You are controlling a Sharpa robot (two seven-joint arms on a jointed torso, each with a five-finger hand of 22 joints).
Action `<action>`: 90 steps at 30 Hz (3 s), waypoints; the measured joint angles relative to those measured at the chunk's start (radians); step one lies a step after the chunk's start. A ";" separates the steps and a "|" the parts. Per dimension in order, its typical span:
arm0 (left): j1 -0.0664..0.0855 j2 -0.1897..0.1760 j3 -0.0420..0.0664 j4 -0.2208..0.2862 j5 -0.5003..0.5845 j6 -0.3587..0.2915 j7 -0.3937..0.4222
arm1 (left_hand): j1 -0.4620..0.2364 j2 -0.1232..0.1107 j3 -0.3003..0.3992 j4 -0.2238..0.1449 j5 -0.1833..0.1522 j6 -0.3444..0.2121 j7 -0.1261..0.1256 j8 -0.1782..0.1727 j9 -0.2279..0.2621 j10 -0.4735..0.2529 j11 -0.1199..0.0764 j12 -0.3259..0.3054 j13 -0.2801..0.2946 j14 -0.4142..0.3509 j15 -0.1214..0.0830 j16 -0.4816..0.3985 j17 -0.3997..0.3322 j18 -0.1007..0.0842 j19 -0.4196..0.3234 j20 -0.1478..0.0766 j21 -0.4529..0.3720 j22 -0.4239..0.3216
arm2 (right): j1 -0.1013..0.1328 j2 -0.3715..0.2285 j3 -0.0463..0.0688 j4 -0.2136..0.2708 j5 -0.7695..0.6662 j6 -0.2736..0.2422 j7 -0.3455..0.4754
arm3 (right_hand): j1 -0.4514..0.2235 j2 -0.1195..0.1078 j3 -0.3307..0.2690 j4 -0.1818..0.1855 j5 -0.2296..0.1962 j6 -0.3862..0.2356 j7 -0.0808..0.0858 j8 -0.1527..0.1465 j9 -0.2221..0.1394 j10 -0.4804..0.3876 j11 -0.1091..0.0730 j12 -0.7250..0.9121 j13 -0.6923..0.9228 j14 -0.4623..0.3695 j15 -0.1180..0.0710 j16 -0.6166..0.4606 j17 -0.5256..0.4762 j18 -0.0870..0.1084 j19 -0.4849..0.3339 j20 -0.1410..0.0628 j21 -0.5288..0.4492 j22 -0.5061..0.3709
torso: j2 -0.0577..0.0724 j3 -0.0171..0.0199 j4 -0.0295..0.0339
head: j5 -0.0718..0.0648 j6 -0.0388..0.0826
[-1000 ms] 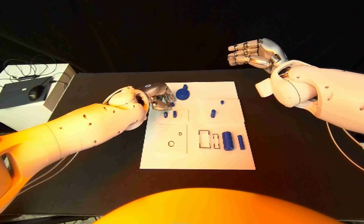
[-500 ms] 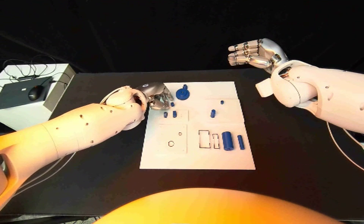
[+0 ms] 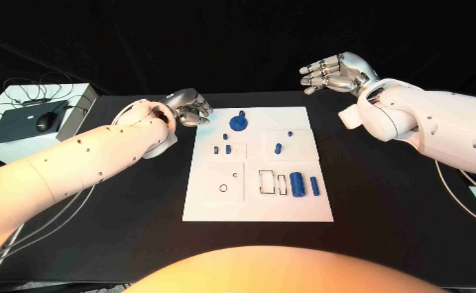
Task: Assemble the parts on the task board
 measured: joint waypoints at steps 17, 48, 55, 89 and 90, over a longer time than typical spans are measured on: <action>-0.051 -0.155 0.022 0.128 0.876 0.003 0.226 | -0.014 0.012 -0.194 0.075 0.003 0.041 -0.006 0.003 0.000 0.094 -0.011 -0.029 -0.004 0.019 0.063 -0.653 -0.258 -0.064 -0.161 0.100 -0.281 -0.565 | -0.051 -0.026 -0.013 0.123 -0.655 0.061 -0.238 | 0.032 0.005 -0.076 -0.019 -0.025 0.064 -0.028 0.000 0.001 0.073 -0.038 -0.026 0.001 0.040 -0.059 0.590 0.385 0.026 0.177 -0.107 0.325 0.219 | -0.003 -0.0036 -0.0014 | -0.027 0.000; -0.089 -0.188 0.024 0.208 1.116 0.013 0.384 | 0.000 0.027 -0.184 0.079 0.003 0.039 0.003 0.003 0.000 0.051 0.009 -0.029 -0.003 0.089 0.067 -0.805 -0.186 -0.080 -0.087 0.090 -0.278 -0.932 | -0.112 0.099 -0.023 0.060 -1.122 -0.037 -0.533 | -0.001 -0.087 0.092 0.031 -0.078 0.019 -0.012 0.000 0.001 -0.060 0.003 -0.026 -0.001 0.006 -0.032 0.837 0.491 0.076 0.200 -0.078 0.379 0.348 | 0.000 -0.0037 -0.0012 | -0.028 0.000; -0.089 -0.188 0.024 0.209 1.119 0.009 0.385 | 0.000 0.027 -0.187 0.076 0.003 0.040 0.004 0.003 0.001 0.050 0.011 -0.029 -0.003 0.089 0.067 -0.805 -0.184 -0.080 -0.080 0.091 -0.278 -0.958 | -0.114 0.111 -0.024 0.037 -1.130 -0.023 -0.541 | -0.001 -0.087 0.094 0.040 -0.078 0.019 -0.012 0.000 0.001 -0.062 0.002 -0.026 -0.001 0.006 -0.032 0.850 0.491 0.080 0.203 -0.075 0.372 0.361 | 0.000 -0.0037 -0.0015 | -0.029 0.000; -0.089 -0.190 0.024 0.211 1.121 -0.003 0.380 | 0.008 0.035 -0.188 0.072 0.003 0.041 0.013 0.003 0.001 0.050 0.010 -0.029 -0.003 0.089 0.067 -0.805 -0.180 -0.080 -0.067 0.085 -0.274 -1.012 | -0.137 0.147 -0.024 -0.001 -1.124 0.018 -0.538 | -0.012 -0.030 0.222 0.064 -0.087 0.100 -0.028 0.000 0.003 -0.008 -0.020 -0.035 -0.004 -0.001 -0.039 0.876 0.482 0.082 0.206 -0.077 0.344 0.436 | -0.001 -0.0033 -0.0020 | -0.020 0.000; -0.089 -0.190 0.024 0.211 1.121 -0.003 0.380 | 0.008 0.035 -0.187 0.071 0.003 0.043 0.014 0.003 0.001 0.050 0.010 -0.029 -0.003 0.089 0.067 -0.805 -0.180 -0.080 -0.067 0.085 -0.274 -1.013 | -0.137 0.147 -0.023 -0.001 -1.124 0.019 -0.538 | -0.013 -0.023 0.224 0.061 -0.091 0.104 -0.031 0.000 0.003 -0.002 -0.018 -0.035 -0.004 -0.001 -0.039 0.876 0.482 0.082 0.208 -0.079 0.344 0.437 | -0.001 -0.0033 -0.0021 | -0.020 0.000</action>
